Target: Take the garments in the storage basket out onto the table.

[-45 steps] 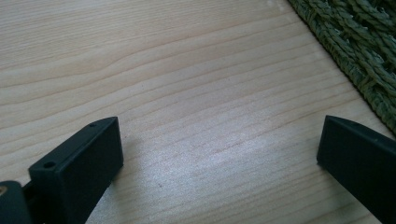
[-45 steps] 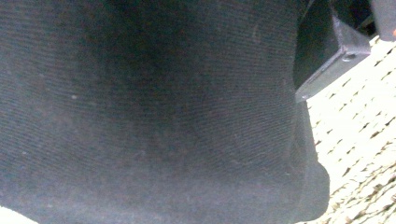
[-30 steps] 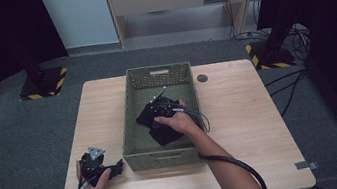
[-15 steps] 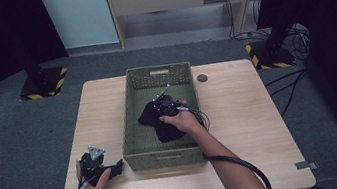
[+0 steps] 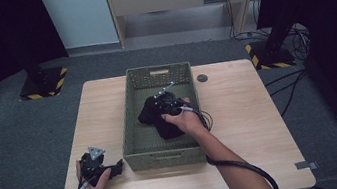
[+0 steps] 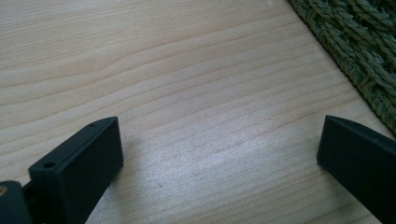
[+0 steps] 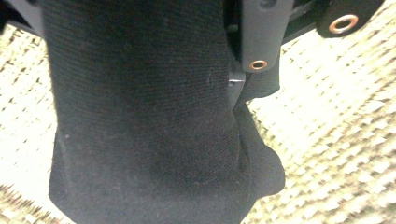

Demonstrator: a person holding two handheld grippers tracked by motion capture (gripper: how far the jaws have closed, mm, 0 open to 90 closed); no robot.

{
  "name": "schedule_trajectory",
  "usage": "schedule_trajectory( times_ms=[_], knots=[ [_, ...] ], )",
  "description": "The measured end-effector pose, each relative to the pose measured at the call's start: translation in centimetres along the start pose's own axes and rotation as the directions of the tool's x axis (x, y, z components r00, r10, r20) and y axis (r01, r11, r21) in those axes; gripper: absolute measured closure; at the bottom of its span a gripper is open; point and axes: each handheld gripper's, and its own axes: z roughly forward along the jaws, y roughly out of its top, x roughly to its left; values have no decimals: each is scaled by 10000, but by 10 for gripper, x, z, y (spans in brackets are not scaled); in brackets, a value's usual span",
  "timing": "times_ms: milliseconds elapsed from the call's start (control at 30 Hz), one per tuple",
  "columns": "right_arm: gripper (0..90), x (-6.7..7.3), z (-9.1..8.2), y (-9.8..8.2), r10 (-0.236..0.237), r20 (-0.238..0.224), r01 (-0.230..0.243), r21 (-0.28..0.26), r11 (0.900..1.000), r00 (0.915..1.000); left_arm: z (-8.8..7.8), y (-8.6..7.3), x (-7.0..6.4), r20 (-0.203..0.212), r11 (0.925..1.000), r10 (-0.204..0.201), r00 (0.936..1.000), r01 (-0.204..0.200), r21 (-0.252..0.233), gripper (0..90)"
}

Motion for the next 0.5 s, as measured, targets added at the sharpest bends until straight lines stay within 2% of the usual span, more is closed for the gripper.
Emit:
schedule_trajectory(
  times_ms=[500],
  knots=[
    [579,2,-47,6,-13,-87,6,-843,9964,10000,0,0,0,3,10000,3,10000,-3,3,0]
  ],
)
